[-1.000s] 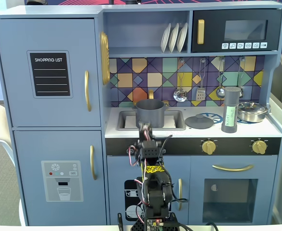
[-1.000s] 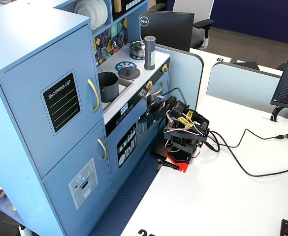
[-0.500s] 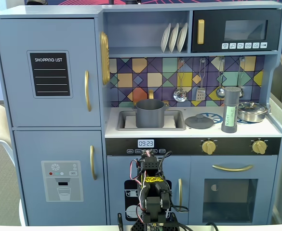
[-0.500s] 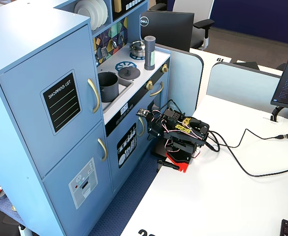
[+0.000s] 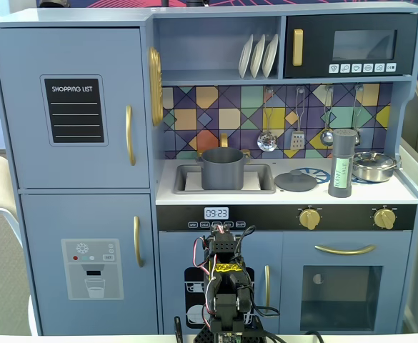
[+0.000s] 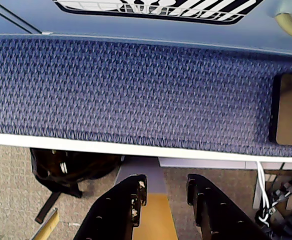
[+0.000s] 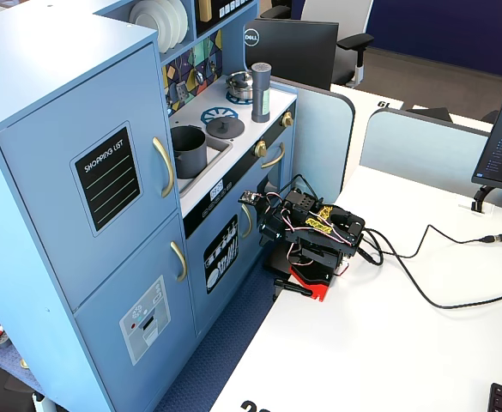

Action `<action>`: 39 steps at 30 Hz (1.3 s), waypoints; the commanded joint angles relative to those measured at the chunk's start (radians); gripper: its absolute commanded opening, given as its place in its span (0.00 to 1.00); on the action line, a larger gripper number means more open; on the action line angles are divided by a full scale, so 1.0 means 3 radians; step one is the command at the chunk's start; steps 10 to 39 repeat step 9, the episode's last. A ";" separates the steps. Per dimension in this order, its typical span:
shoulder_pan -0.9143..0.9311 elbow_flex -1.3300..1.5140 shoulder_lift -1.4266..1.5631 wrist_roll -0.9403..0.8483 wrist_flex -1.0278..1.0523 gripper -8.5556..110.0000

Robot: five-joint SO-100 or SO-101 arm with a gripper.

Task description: Put salt in the gray recipient

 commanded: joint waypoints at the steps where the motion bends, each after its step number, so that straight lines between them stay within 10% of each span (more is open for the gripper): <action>1: 0.0056 -0.0020 0.0020 -0.0051 0.0020 0.10; 39: 0.0056 -0.0015 0.0020 -0.0056 0.0020 0.12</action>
